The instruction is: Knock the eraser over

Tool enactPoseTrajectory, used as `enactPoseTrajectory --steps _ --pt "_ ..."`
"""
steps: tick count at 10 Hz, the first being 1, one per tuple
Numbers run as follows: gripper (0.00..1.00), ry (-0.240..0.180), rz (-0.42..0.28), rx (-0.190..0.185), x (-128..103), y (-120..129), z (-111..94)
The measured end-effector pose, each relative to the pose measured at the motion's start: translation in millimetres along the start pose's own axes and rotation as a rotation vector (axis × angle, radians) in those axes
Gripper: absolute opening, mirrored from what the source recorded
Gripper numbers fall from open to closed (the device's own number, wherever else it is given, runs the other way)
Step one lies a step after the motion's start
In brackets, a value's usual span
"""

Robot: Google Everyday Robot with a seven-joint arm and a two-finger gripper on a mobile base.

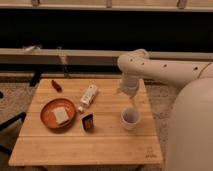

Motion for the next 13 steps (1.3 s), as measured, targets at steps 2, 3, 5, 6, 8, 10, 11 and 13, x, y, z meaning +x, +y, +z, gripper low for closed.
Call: enactPoseTrajectory --steps 2,3,5,6,8,10,11,13 --pt "0.80 0.000 0.000 0.000 0.0 0.0 -0.1" --pt "0.80 0.000 0.000 0.000 0.0 0.0 0.0" --pt "0.80 0.000 0.000 0.000 0.0 0.0 0.0" --pt "0.80 0.000 0.000 0.000 0.0 0.0 0.0" --pt "0.80 0.000 0.000 0.000 0.0 0.0 0.0" --pt "0.80 0.006 -0.016 0.001 -3.0 -0.5 -2.5" --pt "0.80 0.010 -0.040 0.003 -10.8 -6.5 -4.9" --pt "0.80 0.017 -0.119 0.016 -42.5 -34.4 -13.9"
